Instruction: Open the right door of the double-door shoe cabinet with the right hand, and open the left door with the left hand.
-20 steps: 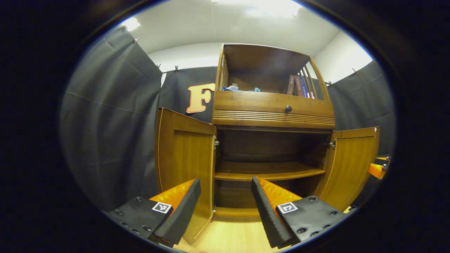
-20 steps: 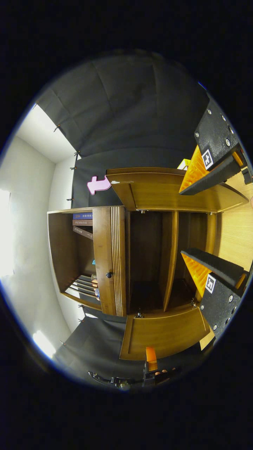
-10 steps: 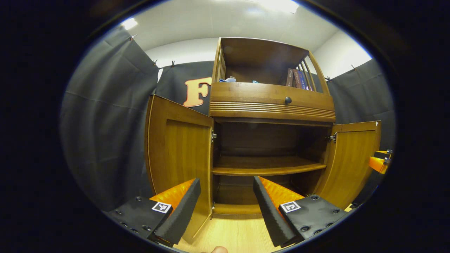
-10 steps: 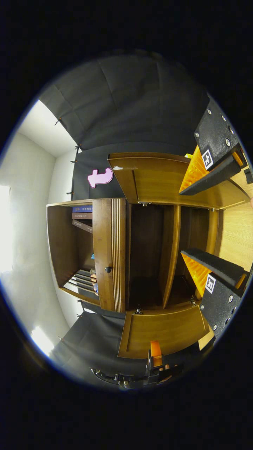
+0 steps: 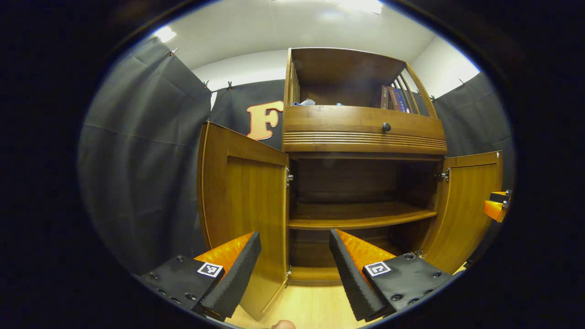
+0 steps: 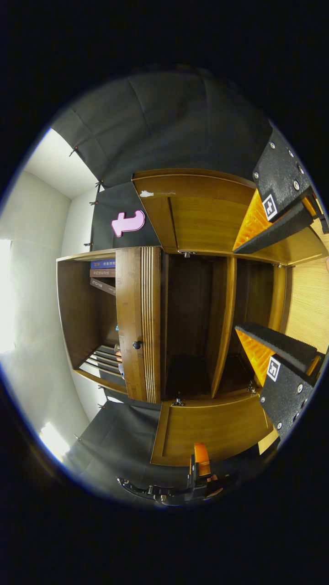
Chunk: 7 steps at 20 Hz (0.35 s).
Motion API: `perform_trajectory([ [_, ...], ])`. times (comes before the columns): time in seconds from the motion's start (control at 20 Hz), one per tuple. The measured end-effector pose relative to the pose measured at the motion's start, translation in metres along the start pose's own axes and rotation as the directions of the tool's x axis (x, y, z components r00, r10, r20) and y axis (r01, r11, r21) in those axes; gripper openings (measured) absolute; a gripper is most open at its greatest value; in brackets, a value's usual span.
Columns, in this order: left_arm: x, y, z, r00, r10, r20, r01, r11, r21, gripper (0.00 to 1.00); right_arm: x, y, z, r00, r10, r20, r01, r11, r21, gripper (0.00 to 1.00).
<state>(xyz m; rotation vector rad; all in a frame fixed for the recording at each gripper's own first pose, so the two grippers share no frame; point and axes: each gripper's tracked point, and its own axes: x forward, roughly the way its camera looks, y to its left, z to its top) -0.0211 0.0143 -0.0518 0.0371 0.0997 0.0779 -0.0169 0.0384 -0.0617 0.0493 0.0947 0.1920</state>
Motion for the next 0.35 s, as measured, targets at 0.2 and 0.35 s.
perform_trajectory([
  [0.2, -0.01, -0.001, 0.008, 1.0, -0.007, 0.014, 0.007, 1.0, -0.011, 0.98, 0.003, 0.003, 0.0, 1.0, 0.008, -0.003, -0.008, 1.0, 0.003, 0.92],
  [0.35, -0.014, -0.002, 0.012, 1.0, -0.016, 0.025, 0.016, 1.0, 0.009, 0.98, 0.004, 0.001, 0.0, 1.0, -0.002, 0.002, 0.002, 1.0, -0.001, 0.92],
])
